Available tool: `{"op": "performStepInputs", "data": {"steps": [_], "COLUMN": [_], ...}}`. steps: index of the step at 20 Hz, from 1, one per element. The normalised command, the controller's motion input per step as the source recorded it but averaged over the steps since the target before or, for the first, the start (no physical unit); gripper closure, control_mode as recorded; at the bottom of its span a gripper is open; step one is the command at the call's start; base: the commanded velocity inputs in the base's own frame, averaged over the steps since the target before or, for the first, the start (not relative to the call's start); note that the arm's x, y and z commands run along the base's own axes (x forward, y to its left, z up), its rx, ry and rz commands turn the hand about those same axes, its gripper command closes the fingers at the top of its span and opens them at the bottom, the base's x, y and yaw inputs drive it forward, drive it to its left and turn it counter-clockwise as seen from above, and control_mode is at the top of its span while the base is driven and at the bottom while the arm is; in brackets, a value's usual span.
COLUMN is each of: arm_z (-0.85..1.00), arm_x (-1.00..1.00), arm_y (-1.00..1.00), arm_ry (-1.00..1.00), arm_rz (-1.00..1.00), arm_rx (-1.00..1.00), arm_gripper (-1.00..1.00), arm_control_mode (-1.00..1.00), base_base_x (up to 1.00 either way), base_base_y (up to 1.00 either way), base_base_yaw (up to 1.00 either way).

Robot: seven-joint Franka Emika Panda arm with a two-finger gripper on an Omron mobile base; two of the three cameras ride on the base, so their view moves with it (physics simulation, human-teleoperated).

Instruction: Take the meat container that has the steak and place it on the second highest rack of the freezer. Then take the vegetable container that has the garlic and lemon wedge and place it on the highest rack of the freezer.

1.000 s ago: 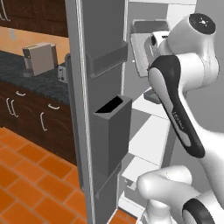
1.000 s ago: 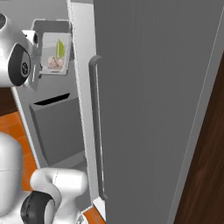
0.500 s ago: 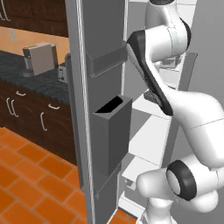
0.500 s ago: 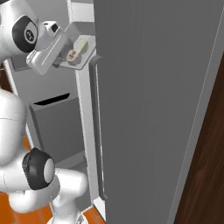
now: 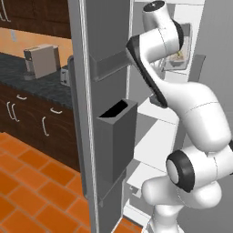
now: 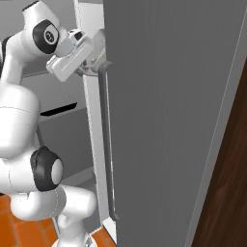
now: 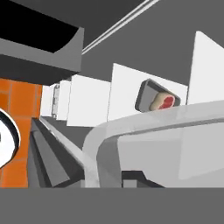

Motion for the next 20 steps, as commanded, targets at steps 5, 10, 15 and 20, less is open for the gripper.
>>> {"op": "performStepInputs", "data": {"steps": [5,10,15,20], "arm_z": [-0.17,0.30,0.23,-0.22], "arm_x": [0.65,1.00,1.00,0.95], "arm_y": [-0.08,-0.42,-0.29,-0.22], "arm_ry": [-0.08,-0.03,0.00,-0.08], "arm_rz": [-0.14,-0.13,-0.08,-0.06], "arm_rx": [-0.02,0.00,0.00,-0.03], "arm_gripper": [1.00,1.00,1.00,1.00], "arm_control_mode": [-1.00,-1.00,-1.00,-1.00], "base_base_x": [0.00,0.00,0.00,0.00], "base_base_y": [0.00,0.00,0.00,0.00], "base_base_yaw": [0.00,0.00,0.00,0.00]}}
